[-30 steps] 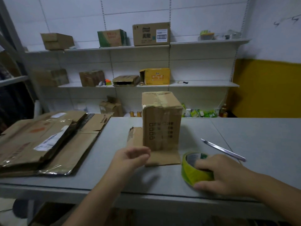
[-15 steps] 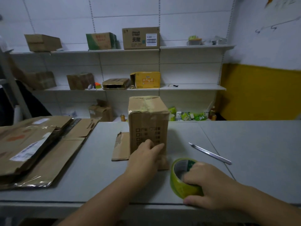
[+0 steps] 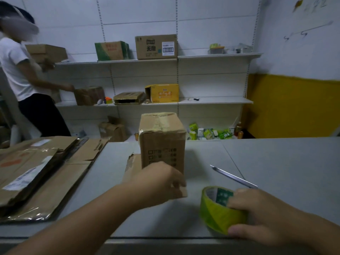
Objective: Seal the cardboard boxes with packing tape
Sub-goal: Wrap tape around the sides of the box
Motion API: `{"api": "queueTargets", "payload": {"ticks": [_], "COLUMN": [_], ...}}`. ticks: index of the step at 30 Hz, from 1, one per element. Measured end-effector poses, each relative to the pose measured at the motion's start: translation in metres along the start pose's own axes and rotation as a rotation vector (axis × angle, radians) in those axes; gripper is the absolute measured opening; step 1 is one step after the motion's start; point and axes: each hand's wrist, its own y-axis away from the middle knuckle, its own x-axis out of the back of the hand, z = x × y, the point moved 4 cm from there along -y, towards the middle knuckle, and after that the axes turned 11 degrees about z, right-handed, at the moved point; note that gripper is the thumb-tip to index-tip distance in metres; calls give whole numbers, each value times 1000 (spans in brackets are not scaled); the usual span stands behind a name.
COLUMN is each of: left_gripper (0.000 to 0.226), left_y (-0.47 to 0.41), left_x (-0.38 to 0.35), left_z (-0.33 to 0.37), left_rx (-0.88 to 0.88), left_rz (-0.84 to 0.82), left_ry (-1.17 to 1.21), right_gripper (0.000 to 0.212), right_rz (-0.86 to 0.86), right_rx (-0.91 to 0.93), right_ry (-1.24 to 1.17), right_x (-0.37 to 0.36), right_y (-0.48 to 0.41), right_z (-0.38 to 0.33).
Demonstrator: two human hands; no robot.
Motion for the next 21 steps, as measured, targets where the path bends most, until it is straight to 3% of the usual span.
{"api": "queueTargets", "payload": {"ticks": [7,12,17,21], "left_gripper": [3,7,18,15], "left_y": [14,19,27,36], "left_x": [19,32,65,92], "left_z": [-16,-27,-31,-38], "left_rx": [289,387,416,404], "left_rz": [-111,19,63,107], "left_ry": [515,683,585,627], "right_gripper": [30,19,26,48], "right_rz": [82,126,183,187], "right_rx": [36,68,114,-57], "right_ry": [-7,20,53,143], "right_x": [32,46,76,94], "right_y": [1,-8,-16,-27], "right_z": [-9,-12,-24,-7]}}
